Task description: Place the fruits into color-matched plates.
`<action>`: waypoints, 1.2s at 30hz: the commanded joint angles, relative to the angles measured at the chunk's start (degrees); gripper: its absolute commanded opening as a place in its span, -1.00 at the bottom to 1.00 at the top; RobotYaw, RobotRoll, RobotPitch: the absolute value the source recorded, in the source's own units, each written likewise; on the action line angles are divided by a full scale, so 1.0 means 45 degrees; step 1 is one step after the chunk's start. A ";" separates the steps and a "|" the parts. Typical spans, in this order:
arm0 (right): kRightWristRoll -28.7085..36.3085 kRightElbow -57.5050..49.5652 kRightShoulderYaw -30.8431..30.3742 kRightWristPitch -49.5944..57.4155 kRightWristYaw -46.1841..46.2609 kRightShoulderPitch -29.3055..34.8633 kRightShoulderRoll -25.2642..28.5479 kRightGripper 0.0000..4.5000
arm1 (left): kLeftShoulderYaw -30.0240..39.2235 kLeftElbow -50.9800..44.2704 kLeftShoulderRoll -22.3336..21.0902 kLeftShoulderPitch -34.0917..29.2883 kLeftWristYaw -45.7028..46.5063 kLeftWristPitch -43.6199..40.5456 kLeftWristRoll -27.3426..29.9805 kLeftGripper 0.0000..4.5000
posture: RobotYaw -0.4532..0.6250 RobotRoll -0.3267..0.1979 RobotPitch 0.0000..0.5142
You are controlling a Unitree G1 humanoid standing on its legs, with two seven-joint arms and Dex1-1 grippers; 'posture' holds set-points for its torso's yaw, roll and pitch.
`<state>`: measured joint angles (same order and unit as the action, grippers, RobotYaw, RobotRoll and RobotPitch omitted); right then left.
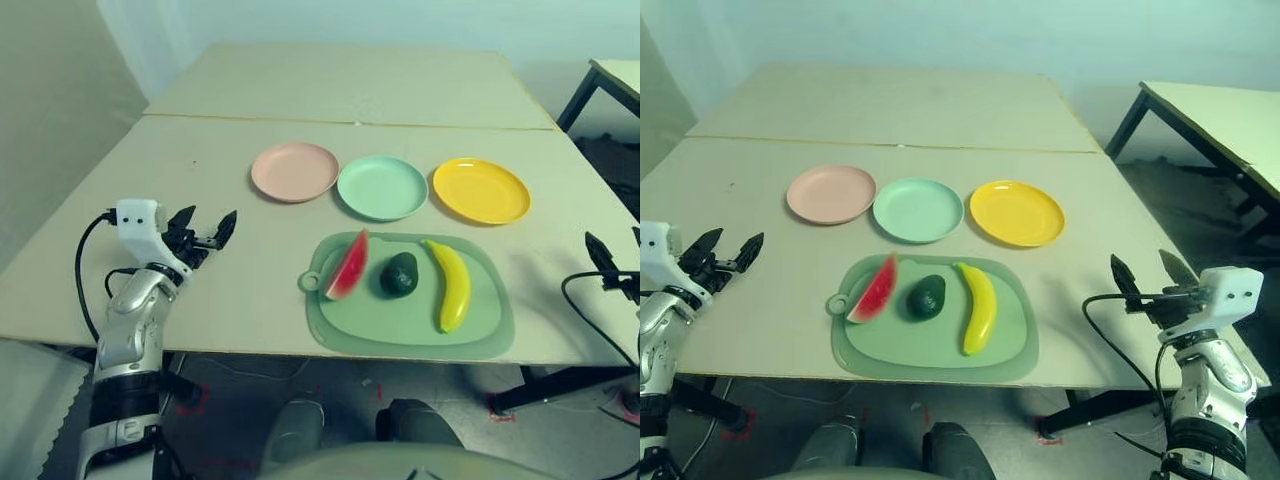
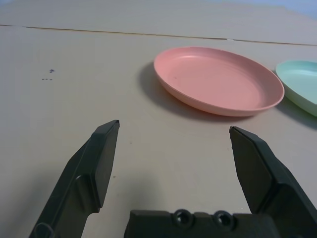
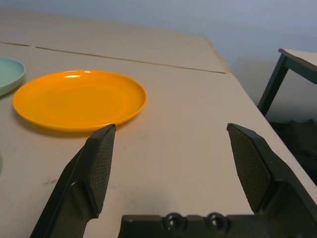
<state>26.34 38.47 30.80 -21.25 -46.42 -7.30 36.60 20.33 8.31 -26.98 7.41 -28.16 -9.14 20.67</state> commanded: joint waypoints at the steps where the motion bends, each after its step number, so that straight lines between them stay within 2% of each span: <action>1: -0.0021 -0.0200 -0.0171 0.0120 -0.0046 -0.0057 -0.0127 0.99 | 0.0187 0.0252 -0.0097 -0.0169 -0.0177 0.0165 0.0095 1.00 | -0.07 0.25 -0.84; 8: -0.0203 -0.0474 -0.0571 -0.0006 -0.0257 -0.0125 -0.0271 0.99 | 0.0142 0.0448 -0.0226 0.0041 -0.1141 0.0430 0.0390 1.00 | -0.09 0.25 -0.84; 10: -0.0200 -0.0629 -0.0679 0.0001 -0.0278 -0.0050 -0.0343 0.99 | 0.0074 0.0339 -0.0433 0.0017 -0.2188 0.0389 0.0880 1.00 | -0.09 0.25 -0.85; 12: -0.0341 -0.0873 -0.0949 -0.0054 -0.0490 0.0061 -0.0374 0.99 | 0.0117 -0.0116 -0.0704 -0.0145 -0.3844 -0.0056 0.2004 1.00 | -0.09 0.25 -0.85; 14: -0.0617 -0.1315 -0.1425 -0.0194 -0.0911 0.0292 -0.0385 0.99 | 0.0140 -0.0552 -0.1257 -0.0418 -0.5498 -0.0727 0.2995 1.00 | -0.08 0.25 -0.83; 18: -0.0620 -0.3472 -0.2482 0.0440 -0.1959 0.0789 -0.0166 0.99 | -0.0480 -0.0905 -0.2993 -0.1118 -0.8512 -0.1060 0.3223 1.00 | -0.06 0.25 -0.81; 21: -0.0659 -0.6182 -0.3857 0.1683 -0.3437 0.1026 0.0847 0.99 | -0.0979 -0.1599 -0.3892 -0.1090 -0.9727 -0.1219 0.3171 1.00 | -0.08 0.25 -0.78; 23: -0.0605 -0.7719 -0.4720 0.2983 -0.4322 0.0640 0.1870 0.99 | -0.1467 -0.1989 -0.4360 -0.0726 -1.0158 -0.1084 0.2753 1.00 | -0.08 0.25 -0.78; 26: -0.0839 -0.8350 -0.5642 0.4638 -0.5465 -0.1173 0.3542 0.99 | -0.2043 -0.2225 -0.4705 -0.0113 -1.0464 -0.1007 0.2380 1.00 | -0.11 0.25 -0.78; 30: -0.1562 -0.8017 -0.7230 0.5952 -0.7507 -0.4614 0.5036 0.99 | -0.2395 -0.2187 -0.4649 0.0470 -1.0411 -0.1059 0.2240 1.00 | -0.14 0.25 -0.78; 34: -0.4607 -0.7782 -0.9542 0.3739 -0.8235 -0.7317 0.4754 0.99 | -0.2674 -0.1406 -0.4482 0.0604 -1.0383 -0.0836 0.1874 1.00 | -0.13 0.25 -0.81; 36: -0.5563 -0.7512 -1.0453 0.2421 -0.8665 -0.8069 0.4336 0.99 | -0.2823 -0.1125 -0.4458 0.0647 -1.0439 -0.0645 0.1658 1.00 | -0.11 0.25 -0.81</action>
<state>5.14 4.00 -12.85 -5.96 -83.65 -42.87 56.80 8.58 2.15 -47.13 10.24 -74.84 -12.88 29.43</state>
